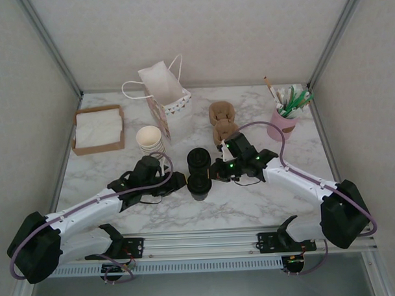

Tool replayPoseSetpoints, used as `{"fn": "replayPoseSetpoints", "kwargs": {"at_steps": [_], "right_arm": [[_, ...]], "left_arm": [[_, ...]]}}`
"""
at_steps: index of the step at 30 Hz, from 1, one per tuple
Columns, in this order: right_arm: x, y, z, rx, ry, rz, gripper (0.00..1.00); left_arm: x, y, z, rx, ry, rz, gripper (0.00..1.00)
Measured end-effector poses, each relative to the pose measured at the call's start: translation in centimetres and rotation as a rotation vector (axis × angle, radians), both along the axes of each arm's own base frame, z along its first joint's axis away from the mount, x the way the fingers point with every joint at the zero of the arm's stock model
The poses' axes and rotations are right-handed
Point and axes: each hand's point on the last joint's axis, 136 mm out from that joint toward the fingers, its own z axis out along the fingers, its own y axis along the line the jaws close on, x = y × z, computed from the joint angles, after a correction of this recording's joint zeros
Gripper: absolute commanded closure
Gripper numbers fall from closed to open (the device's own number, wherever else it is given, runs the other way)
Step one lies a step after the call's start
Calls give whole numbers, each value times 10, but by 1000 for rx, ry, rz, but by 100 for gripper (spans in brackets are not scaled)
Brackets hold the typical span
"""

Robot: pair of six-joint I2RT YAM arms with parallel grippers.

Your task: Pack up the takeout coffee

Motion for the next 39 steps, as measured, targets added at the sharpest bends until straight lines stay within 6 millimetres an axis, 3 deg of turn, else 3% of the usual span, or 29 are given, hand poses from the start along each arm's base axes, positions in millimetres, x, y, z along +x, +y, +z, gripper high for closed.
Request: {"fn": "replayPoseSetpoints", "kwargs": {"at_steps": [19,30,39], "right_arm": [[20,21,0,38,-18,31,92],[20,20,0,36,-24,34,91],[17,12,8,0,-37,28,83]], "left_arm": [[-20,-6,-3,-34,28,0,61],[-19,-4,-4,-25,21,10,56],[-15,2,0,30,22,33,52]]}}
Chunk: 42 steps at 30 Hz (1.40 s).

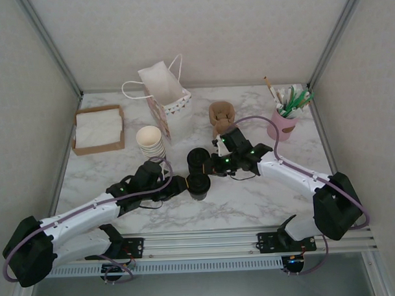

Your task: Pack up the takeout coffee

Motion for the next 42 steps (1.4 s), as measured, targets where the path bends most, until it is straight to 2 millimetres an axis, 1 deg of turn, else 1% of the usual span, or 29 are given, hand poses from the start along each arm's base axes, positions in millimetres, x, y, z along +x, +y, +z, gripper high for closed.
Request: {"fn": "replayPoseSetpoints", "kwargs": {"at_steps": [5,10,13,17,19,22,29,42], "right_arm": [[-3,-9,11,-16,-28,-10,83],[-14,-16,25,20,-55,-5,91],[-26,-20,21,36,-32,7,96],[-38,-22,5,35,21,18,97],[-43,-22,1,36,39,25,97],[-47,-17,1,48,44,48,96],[-48,-9,-8,43,68,70,97],[-35,1,-7,35,65,69,97]], "left_arm": [[2,2,5,12,-12,4,52],[7,8,8,28,-18,16,54],[15,12,12,34,-31,29,57],[24,11,16,43,-44,24,59],[25,8,12,50,-37,11,60],[24,6,4,64,-19,-6,62],[24,3,3,56,-20,-22,62],[12,14,0,34,-20,-4,63]]}}
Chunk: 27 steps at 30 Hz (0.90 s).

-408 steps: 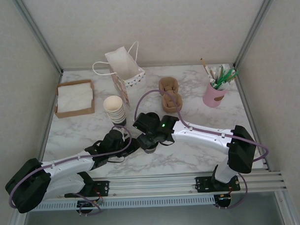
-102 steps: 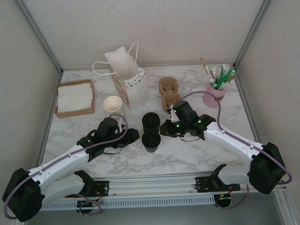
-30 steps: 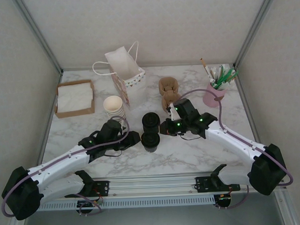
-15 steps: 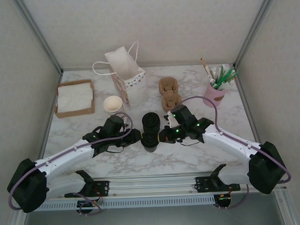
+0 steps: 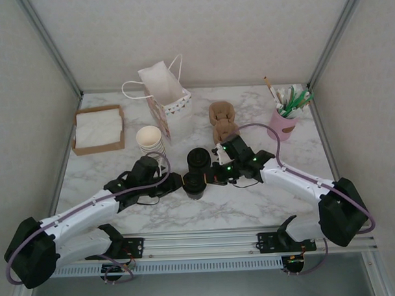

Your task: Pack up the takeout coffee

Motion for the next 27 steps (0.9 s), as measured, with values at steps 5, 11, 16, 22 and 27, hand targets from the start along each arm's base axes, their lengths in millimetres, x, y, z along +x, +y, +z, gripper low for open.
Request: {"fn": "replayPoseSetpoints", "kwargs": {"at_steps": [5,11,16,22,27], "right_arm": [[4,3,-1,4,-6,-1,97],[5,5,0,9,-12,-1,97],[6,4,-1,7,-14,-3,96],[4,-4,0,-30,-30,-11,89],[4,-15,10,-72,-71,-19,83]], "left_arm": [[-2,2,-1,-12,-1,7,63],[-3,2,-1,-20,2,15,62],[-3,3,-1,-16,5,21,58],[-2,8,5,-4,-4,38,51],[2,10,17,-4,-32,57,45]]}}
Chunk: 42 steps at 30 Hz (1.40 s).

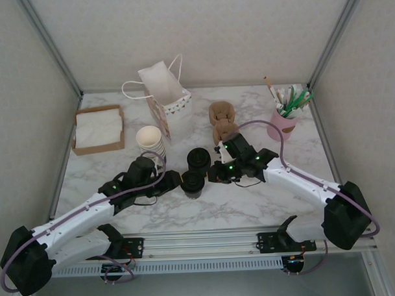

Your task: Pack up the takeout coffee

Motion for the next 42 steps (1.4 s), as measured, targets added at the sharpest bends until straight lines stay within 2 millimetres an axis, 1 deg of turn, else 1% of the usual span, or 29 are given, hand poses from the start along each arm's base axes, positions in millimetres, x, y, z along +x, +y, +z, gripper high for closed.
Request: {"fn": "replayPoseSetpoints", "kwargs": {"at_steps": [3,6,8,10,11,12,14,16,18,20,22,28,30,38,42], "right_arm": [[-1,-5,9,-5,-30,-4,78],[-3,-11,13,-14,-47,-4,68],[-4,-15,16,-21,-62,-5,58],[-6,-18,20,-20,-74,-5,45],[-7,-19,23,-15,-81,-6,38],[-8,-19,26,-9,-87,-7,34],[-9,-20,33,13,-104,-5,28],[-8,-19,39,39,-116,-8,28],[-6,-18,40,65,-117,-9,28],[-5,-15,37,94,-106,-5,29],[-5,-11,30,115,-87,4,31],[-3,2,5,145,-46,22,32],[-1,5,0,162,-46,22,32],[12,18,-7,210,-52,-2,31],[13,26,-10,220,-45,-1,31]], "left_arm": [[1,2,2,8,-2,11,38],[2,5,5,22,-4,23,27],[4,6,12,28,-11,27,13],[9,6,24,33,-38,34,1],[11,6,32,32,-55,39,0],[13,7,40,32,-75,43,0],[19,10,63,20,-131,62,0],[23,13,83,8,-185,83,0],[26,17,101,-2,-238,101,0],[29,22,113,-1,-280,120,0],[31,26,119,8,-309,136,0],[35,37,130,37,-377,179,0],[36,39,133,40,-393,188,0],[40,40,138,40,-419,199,0],[41,40,138,37,-422,200,0]]}}
